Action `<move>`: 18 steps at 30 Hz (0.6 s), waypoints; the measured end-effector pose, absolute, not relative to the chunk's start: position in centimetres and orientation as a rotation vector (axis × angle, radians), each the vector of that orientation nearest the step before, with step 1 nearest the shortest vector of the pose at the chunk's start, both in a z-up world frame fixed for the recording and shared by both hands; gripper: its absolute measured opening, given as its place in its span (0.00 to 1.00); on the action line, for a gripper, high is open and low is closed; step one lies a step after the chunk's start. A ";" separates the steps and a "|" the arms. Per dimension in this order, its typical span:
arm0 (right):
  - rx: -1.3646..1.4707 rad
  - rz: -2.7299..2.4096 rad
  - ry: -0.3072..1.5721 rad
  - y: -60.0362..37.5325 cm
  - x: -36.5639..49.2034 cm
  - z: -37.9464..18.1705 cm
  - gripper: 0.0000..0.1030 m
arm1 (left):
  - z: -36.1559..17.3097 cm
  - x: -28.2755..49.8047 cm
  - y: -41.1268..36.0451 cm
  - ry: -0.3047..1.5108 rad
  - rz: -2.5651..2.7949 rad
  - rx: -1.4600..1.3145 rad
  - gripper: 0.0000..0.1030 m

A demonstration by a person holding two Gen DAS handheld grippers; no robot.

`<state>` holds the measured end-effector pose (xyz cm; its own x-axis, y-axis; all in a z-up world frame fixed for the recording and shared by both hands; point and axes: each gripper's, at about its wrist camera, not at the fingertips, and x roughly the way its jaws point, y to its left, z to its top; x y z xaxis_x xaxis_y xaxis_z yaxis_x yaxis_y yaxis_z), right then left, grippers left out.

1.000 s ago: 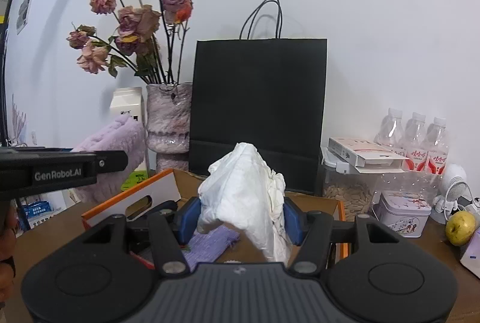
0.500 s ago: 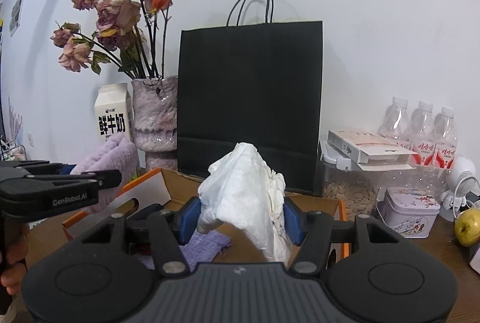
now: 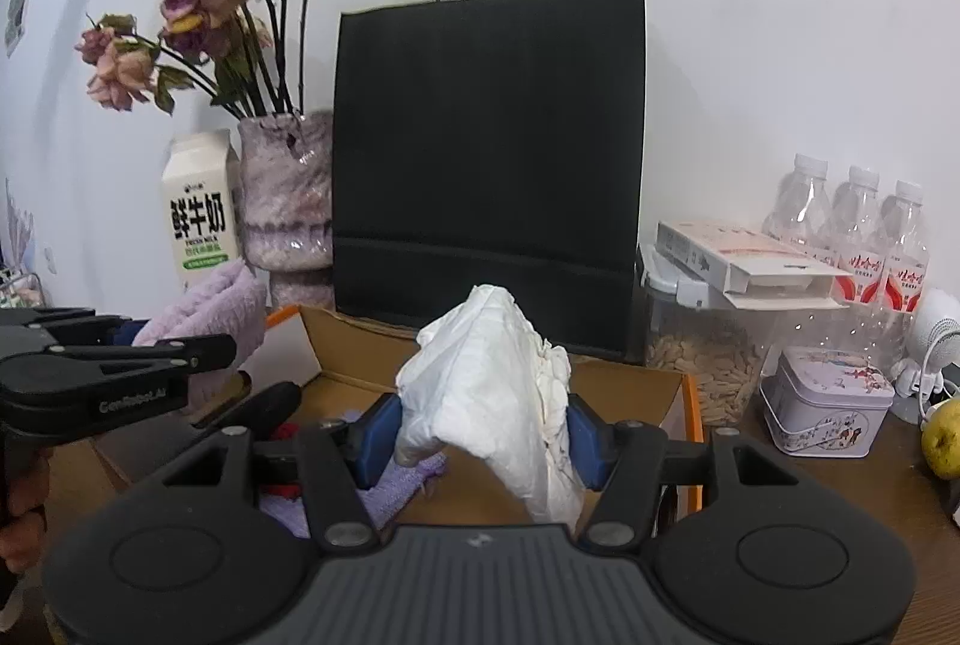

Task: Organize objects
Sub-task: 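Lower the wristband and tissue into the box and open both tools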

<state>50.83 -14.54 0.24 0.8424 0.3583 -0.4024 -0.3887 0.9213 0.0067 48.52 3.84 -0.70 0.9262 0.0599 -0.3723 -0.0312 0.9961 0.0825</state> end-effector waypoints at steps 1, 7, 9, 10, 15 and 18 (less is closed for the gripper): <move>-0.078 0.394 0.412 -14.5 50.9 0.2 0.55 | -0.7 48.6 3.8 0.383 0.040 0.078 0.31; -0.087 0.393 0.421 -14.2 51.5 -0.2 0.55 | -1.2 49.3 3.4 0.396 0.021 0.089 0.31; -0.092 0.391 0.432 -14.0 51.8 -0.5 0.57 | -1.4 49.5 3.2 0.402 0.013 0.090 0.33; -0.095 0.389 0.437 -13.9 51.9 -0.7 0.58 | -1.5 49.5 3.2 0.404 0.008 0.089 0.35; -0.102 0.366 0.449 -13.8 52.2 -1.4 1.00 | -1.4 49.3 3.5 0.366 0.067 0.070 1.00; -0.109 0.342 0.455 -13.8 52.4 -1.6 1.00 | -1.1 49.2 3.9 0.351 0.108 0.061 1.00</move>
